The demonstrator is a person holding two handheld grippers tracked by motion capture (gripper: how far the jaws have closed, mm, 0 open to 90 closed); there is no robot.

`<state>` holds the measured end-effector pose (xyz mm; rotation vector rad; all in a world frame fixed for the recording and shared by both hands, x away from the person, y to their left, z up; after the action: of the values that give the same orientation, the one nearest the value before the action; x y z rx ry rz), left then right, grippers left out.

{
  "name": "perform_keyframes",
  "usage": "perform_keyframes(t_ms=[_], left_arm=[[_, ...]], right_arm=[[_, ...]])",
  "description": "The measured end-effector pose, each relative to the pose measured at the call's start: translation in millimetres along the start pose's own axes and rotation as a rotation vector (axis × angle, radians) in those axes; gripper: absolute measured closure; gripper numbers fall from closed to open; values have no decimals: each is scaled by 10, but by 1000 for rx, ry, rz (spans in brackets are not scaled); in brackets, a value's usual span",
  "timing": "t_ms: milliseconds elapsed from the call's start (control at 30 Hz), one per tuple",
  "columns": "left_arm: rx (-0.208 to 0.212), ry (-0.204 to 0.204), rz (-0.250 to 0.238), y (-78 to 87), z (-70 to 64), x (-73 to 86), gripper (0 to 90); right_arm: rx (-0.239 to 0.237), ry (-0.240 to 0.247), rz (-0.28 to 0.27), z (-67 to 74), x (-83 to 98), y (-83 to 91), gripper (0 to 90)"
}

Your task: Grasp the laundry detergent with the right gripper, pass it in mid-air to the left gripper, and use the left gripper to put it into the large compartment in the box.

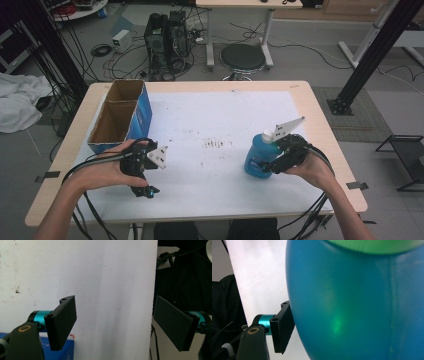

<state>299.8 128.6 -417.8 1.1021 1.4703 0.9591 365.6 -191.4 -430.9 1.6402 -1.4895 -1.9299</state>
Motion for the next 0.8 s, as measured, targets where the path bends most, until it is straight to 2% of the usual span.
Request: perform_keyframes(t_ms=[67,167,200,267,300,367,633,800], left_arm=[[-6,-2,5,7,9,4,187],[-6,-1,3,8,11,1,187],[-5,5,-2,5,9,-3,187],[-5,-3,4,8,16,-3,187],[-5,9,-12,-3,10,-16,187],[-1,-4,5,-1,15,-8,186],[4,-3,2,-19,19,-15,187],[2,-1,5,-13,20,-13,186]], right_arm=[[-1,5,-3,-7,5,-6,272],[5,-12,-5,-12,4,2,290],[1,2,-11,-20,4,-1,291],[9,-1,-14,-24,3,-4,298],[9,-1,-13,-28,5,0,314],[10,-15,-14,-23,3,2,316],[15,1,-23,-39,5,-3,340],[10,-7,-26,-46,5,-1,356]])
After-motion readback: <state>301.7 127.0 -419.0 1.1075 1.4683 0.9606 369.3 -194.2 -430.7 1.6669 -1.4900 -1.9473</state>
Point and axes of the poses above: each handheld gripper's, and its own axes: y roughly backward along the jaws, x roughly out of its underside, z roughly to its left, the point moved 10 cm from there along -y, roughly forward along the jaws, and after that the axes turned 13 degrees about x, right-handed, at the moved point
